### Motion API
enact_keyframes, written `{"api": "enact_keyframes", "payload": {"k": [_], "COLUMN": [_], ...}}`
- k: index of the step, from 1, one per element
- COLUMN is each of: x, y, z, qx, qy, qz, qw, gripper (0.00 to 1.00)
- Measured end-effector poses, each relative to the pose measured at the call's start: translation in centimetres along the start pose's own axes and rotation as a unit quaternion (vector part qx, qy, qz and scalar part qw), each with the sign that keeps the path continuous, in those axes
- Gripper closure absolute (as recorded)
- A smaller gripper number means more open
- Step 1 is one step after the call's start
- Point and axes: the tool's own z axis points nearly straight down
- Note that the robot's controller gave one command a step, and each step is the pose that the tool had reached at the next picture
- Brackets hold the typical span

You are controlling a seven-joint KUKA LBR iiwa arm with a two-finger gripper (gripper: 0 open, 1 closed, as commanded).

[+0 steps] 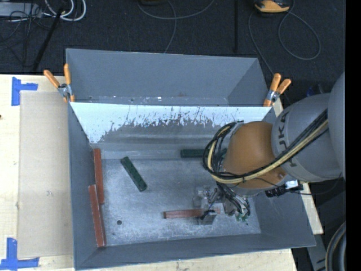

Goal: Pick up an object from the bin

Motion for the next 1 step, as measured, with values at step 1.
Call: {"api": "enact_keyframes", "payload": {"k": [1], "x": [-0.23], "y": [-1.58], "z": [-13.72], "qx": [0.000], "qy": [-0.0051], "qz": [-0.002], "qw": [1.0000], "gripper": [1.00]}}
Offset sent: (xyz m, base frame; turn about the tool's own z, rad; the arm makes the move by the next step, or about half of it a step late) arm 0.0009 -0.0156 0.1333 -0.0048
